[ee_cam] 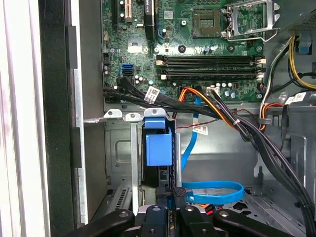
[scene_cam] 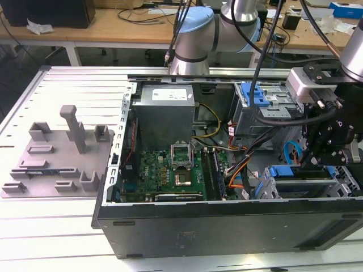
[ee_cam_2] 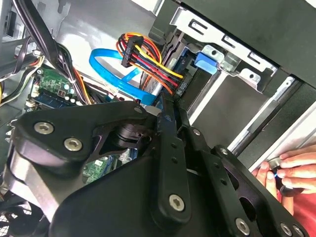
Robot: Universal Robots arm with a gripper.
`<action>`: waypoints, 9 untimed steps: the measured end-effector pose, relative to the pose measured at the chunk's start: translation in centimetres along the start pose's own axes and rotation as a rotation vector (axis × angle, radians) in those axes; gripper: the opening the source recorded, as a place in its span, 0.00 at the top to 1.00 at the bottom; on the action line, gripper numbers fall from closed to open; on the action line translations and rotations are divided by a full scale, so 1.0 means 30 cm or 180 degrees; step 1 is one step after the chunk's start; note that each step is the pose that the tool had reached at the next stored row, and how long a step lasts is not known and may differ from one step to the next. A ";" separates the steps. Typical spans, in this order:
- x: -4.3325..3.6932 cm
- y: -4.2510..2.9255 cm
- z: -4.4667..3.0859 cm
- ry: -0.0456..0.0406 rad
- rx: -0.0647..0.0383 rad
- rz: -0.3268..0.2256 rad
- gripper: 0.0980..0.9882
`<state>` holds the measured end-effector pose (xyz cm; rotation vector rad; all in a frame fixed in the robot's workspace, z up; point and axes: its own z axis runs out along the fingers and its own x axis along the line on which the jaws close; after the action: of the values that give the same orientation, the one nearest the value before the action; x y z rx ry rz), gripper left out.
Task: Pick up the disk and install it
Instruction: 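Insert the second disk wire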
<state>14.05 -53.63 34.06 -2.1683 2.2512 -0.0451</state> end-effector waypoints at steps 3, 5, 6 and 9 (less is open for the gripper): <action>0.000 0.000 0.006 0.0000 0.0000 0.0000 0.93; 0.000 0.000 0.007 0.0001 0.0000 0.0000 0.93; 0.000 0.000 0.008 0.0000 0.0000 0.0000 0.93; 0.000 0.000 -0.008 -0.0002 0.0000 0.0000 0.85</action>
<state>14.05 -53.64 34.29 -2.1679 2.2510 -0.0445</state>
